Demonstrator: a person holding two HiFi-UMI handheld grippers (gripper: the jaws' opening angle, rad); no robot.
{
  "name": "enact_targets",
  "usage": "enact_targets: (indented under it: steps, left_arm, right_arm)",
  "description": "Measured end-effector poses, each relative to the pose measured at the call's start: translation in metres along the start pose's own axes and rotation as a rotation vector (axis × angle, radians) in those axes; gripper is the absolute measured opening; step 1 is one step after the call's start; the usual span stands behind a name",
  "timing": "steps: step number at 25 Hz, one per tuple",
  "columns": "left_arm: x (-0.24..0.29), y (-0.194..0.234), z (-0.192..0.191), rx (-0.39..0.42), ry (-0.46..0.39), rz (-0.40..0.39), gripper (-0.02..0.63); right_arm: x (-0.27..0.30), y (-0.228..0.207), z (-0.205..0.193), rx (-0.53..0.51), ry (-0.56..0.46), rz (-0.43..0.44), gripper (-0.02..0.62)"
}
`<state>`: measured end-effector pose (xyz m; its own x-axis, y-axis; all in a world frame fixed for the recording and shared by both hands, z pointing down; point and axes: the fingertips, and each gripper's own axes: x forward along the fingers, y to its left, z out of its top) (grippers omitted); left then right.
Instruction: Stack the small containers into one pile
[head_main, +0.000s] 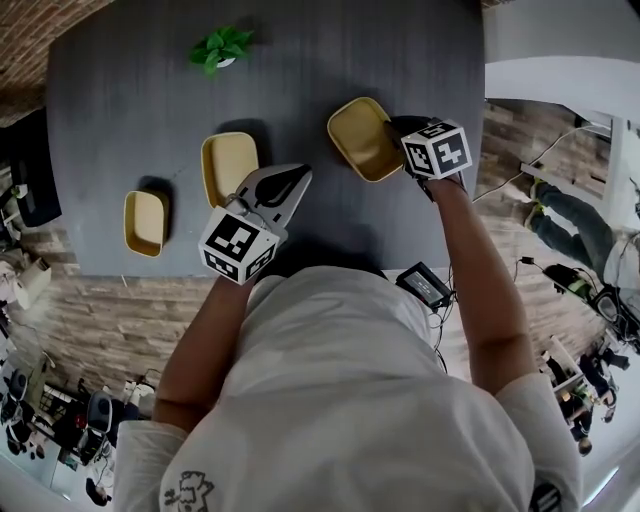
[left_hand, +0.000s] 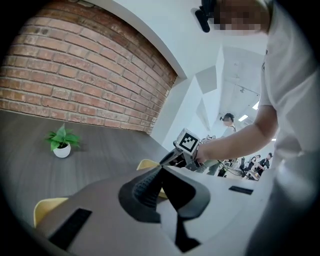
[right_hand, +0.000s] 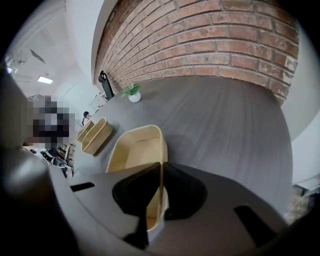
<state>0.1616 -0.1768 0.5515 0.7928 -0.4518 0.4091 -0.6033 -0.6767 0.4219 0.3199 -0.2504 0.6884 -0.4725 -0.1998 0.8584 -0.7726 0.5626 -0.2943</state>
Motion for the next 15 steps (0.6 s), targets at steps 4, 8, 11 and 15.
enact_targets:
  steps: [4, 8, 11, 15]
  left_arm:
    - [-0.003, -0.006, 0.002, 0.010, -0.007, 0.002, 0.011]
    - [-0.009, -0.018, 0.004, 0.027, -0.014, 0.010, 0.011]
    - [-0.013, -0.024, 0.004, 0.041, -0.020, 0.018, 0.011]
    - [-0.024, -0.032, -0.001, 0.055, -0.029, 0.035, 0.011]
  right_arm:
    - [-0.009, 0.006, 0.003, -0.014, -0.019, -0.002, 0.023]
    - [-0.026, 0.017, 0.003, -0.012, -0.053, 0.006, 0.023]
    - [-0.035, 0.024, 0.000, -0.009, -0.070, 0.011, 0.023]
    - [-0.045, 0.034, -0.010, -0.019, -0.089, 0.008, 0.023]
